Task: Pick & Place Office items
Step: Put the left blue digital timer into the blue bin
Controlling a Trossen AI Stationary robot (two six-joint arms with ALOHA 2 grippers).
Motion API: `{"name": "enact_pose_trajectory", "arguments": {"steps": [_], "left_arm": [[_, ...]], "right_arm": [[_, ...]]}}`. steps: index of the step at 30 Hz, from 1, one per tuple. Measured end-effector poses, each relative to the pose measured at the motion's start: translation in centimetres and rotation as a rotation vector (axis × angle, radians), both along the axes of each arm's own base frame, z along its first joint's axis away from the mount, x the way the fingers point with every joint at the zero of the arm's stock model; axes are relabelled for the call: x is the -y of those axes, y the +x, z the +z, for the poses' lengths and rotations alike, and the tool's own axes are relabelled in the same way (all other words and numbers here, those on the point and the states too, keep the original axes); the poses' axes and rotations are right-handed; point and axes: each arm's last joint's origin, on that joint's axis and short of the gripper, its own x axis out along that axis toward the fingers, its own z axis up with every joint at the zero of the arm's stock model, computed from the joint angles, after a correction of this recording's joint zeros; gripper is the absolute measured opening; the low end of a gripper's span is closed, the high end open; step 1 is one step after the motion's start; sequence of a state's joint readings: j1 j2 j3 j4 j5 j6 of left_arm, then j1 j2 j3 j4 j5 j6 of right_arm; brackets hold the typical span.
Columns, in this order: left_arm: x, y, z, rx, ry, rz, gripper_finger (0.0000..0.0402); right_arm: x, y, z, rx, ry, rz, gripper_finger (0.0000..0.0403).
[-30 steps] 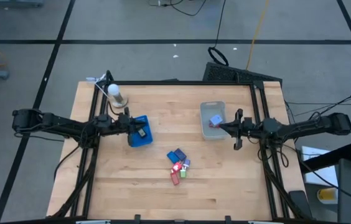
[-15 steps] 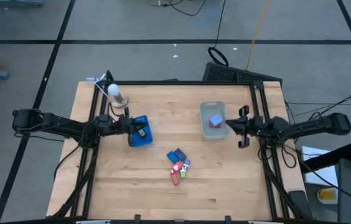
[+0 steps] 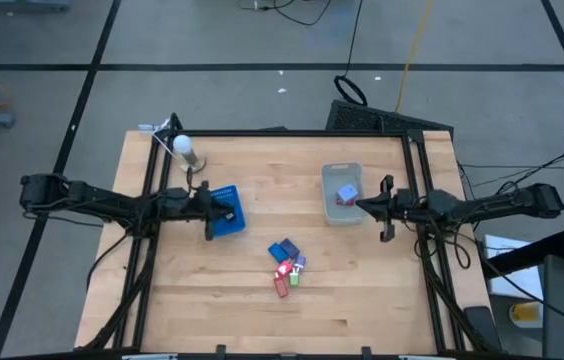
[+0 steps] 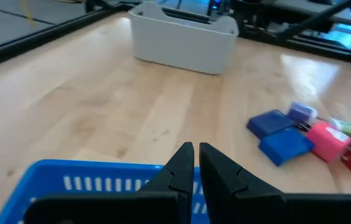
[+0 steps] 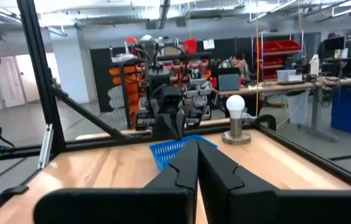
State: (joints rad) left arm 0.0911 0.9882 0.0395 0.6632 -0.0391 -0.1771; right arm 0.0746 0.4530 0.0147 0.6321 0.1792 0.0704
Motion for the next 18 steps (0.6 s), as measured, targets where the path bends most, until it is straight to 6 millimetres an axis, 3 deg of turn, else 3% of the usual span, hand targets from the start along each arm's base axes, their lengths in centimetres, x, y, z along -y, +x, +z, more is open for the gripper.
{"name": "enact_pose_trajectory", "arguments": {"steps": [11,18], "left_arm": [[0.5,0.3,1.2,0.119,0.044,-0.031,0.0026],[0.7,0.7,2.1,0.186,-0.044,-0.049,0.0026]], "right_arm": [[-0.1,-0.1,0.4,0.043,-0.065,0.037,0.0002],[-0.1,0.1,0.0,-0.003,-0.032,0.045,0.0004]]}}
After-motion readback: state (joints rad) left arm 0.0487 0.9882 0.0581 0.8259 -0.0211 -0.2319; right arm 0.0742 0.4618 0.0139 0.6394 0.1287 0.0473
